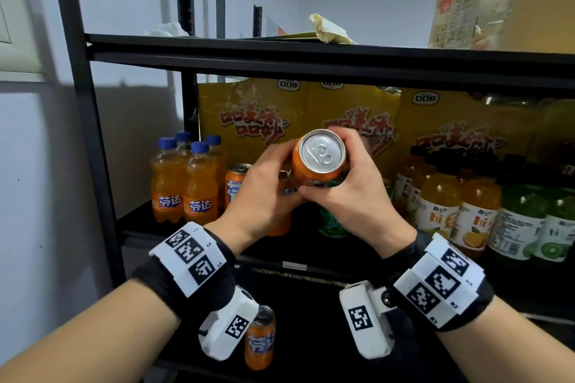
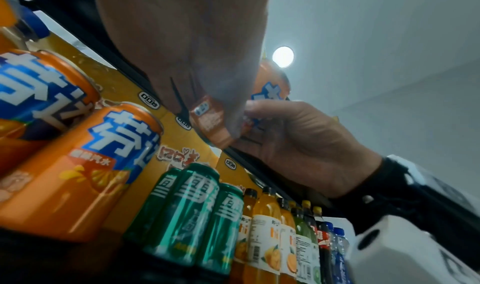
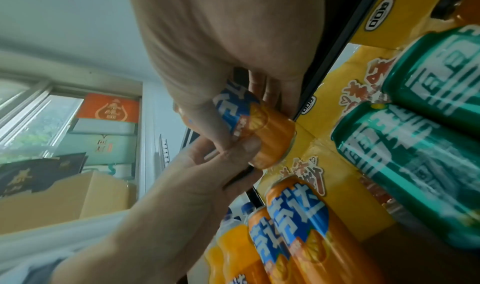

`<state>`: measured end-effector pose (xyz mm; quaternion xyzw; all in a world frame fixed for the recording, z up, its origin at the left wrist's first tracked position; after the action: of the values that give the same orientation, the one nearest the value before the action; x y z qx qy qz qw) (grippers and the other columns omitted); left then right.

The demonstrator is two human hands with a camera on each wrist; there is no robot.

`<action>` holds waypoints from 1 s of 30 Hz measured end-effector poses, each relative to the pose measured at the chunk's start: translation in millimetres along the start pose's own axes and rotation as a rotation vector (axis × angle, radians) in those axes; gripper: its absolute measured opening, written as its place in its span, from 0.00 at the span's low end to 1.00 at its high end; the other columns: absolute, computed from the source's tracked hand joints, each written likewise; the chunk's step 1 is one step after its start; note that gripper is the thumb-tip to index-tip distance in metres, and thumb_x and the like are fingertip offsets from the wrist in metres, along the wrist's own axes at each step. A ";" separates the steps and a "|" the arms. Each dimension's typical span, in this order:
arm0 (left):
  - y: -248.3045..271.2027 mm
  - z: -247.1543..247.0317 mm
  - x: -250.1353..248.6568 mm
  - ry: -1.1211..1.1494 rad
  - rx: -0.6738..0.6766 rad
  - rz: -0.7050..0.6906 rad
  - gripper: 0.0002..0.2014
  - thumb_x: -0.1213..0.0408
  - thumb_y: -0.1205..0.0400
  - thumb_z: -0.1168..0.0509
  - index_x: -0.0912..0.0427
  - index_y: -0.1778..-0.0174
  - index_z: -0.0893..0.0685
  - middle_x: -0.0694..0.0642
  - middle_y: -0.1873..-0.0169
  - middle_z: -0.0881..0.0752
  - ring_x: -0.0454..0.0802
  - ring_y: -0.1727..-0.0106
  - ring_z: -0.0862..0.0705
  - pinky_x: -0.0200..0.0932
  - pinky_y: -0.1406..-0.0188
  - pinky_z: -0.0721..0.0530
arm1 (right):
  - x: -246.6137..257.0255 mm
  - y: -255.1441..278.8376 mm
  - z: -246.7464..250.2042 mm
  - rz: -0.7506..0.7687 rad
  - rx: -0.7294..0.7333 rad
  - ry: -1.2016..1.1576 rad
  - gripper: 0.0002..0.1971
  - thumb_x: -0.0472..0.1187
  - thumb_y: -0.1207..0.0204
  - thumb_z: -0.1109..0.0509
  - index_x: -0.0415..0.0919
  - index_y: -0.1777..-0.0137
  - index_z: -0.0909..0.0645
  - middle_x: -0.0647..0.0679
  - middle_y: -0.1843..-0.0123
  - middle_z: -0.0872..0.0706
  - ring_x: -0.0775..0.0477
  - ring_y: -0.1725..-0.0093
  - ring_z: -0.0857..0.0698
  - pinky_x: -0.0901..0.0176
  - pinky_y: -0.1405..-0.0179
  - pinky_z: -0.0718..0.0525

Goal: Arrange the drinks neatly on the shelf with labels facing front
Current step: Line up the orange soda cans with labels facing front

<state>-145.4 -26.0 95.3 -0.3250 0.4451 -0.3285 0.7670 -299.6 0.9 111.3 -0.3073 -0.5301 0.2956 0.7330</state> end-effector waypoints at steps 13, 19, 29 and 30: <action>-1.5 9.7 14.0 0.078 0.084 -0.047 0.37 0.65 0.17 0.26 0.49 0.13 0.34 0.44 0.20 0.23 0.36 0.19 0.27 0.37 0.21 0.27 | 10.7 -13.4 -4.7 0.081 0.079 0.093 0.36 0.30 0.33 0.14 0.43 0.25 0.23 0.63 0.37 0.15 0.70 0.36 0.17 0.78 0.38 0.24; 7.0 44.1 47.7 -0.161 -0.086 0.140 0.30 0.65 0.15 0.28 0.52 0.16 0.28 0.51 0.22 0.21 0.42 0.24 0.23 0.51 0.23 0.21 | -1.5 -42.0 -15.4 -0.062 -0.027 -0.009 0.35 0.34 0.30 0.14 0.45 0.25 0.26 0.59 0.38 0.15 0.64 0.37 0.15 0.70 0.37 0.18; 0.1 86.7 54.9 -0.242 -0.175 0.148 0.22 0.70 0.15 0.31 0.58 0.24 0.20 0.54 0.31 0.15 0.49 0.29 0.17 0.46 0.26 0.20 | -46.9 -118.0 -73.7 -0.250 0.003 0.053 0.35 0.39 0.34 0.11 0.46 0.30 0.25 0.51 0.38 0.16 0.46 0.36 0.15 0.51 0.36 0.17; 2.4 83.5 54.2 -0.265 -0.140 0.139 0.23 0.71 0.16 0.31 0.58 0.23 0.20 0.55 0.30 0.16 0.50 0.28 0.18 0.44 0.26 0.22 | -53.7 -122.8 -80.2 -0.277 0.018 0.083 0.34 0.40 0.34 0.11 0.47 0.32 0.25 0.51 0.39 0.16 0.45 0.36 0.15 0.50 0.37 0.17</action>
<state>-49.0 -50.4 100.7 -0.3866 0.3834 -0.1968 0.8154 -223.7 -129.0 153.1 -0.2366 -0.5341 0.1833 0.7906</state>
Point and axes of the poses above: each hand's wrist, its own y-axis away from the middle knuckle, its own z-axis out of the back of the hand, x = y × z, the point moved 5 cm from there along -y, towards the middle knuckle
